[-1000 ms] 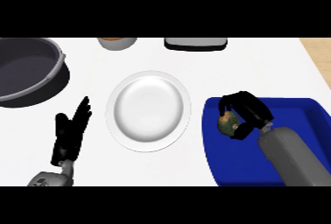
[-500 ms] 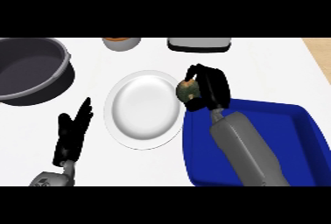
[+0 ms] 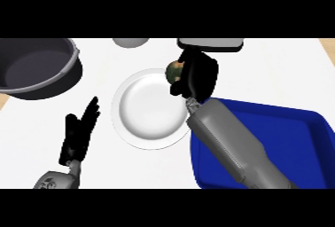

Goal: Pick the squash from the tray and place it in the plate

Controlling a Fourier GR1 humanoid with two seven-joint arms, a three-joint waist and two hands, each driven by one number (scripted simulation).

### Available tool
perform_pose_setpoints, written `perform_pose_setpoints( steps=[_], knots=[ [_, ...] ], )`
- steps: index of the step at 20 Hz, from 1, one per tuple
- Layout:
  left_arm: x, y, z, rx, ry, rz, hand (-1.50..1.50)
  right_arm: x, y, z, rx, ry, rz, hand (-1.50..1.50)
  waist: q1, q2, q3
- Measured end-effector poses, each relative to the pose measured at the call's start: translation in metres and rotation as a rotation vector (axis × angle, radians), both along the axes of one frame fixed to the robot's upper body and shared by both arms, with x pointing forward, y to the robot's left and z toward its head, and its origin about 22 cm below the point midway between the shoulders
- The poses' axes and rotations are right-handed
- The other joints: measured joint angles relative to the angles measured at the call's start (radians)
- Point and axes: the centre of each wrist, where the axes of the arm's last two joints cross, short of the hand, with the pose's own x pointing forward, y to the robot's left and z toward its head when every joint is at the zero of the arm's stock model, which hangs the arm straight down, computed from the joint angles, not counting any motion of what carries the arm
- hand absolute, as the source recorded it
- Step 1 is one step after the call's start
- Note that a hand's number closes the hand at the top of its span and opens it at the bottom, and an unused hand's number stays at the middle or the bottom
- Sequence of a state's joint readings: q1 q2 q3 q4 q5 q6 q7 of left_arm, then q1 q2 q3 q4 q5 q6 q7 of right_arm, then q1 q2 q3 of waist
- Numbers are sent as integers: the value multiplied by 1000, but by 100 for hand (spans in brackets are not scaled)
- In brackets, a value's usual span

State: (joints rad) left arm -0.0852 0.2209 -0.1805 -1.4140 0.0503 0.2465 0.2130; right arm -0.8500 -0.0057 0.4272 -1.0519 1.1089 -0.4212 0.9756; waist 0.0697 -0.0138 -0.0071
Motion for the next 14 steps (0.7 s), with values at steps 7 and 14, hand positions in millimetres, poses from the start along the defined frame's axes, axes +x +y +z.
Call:
perform_pose_setpoints(
  steps=[7,14],
  knots=[
    [3,-7,6,1,-16,-18,0,-1,27,4,-105,43,-65,150,13,15,4],
    [7,-4,7,-4,-28,-15,0,0,24,-19,-59,209,-69,150,9,24,6]
  ],
)
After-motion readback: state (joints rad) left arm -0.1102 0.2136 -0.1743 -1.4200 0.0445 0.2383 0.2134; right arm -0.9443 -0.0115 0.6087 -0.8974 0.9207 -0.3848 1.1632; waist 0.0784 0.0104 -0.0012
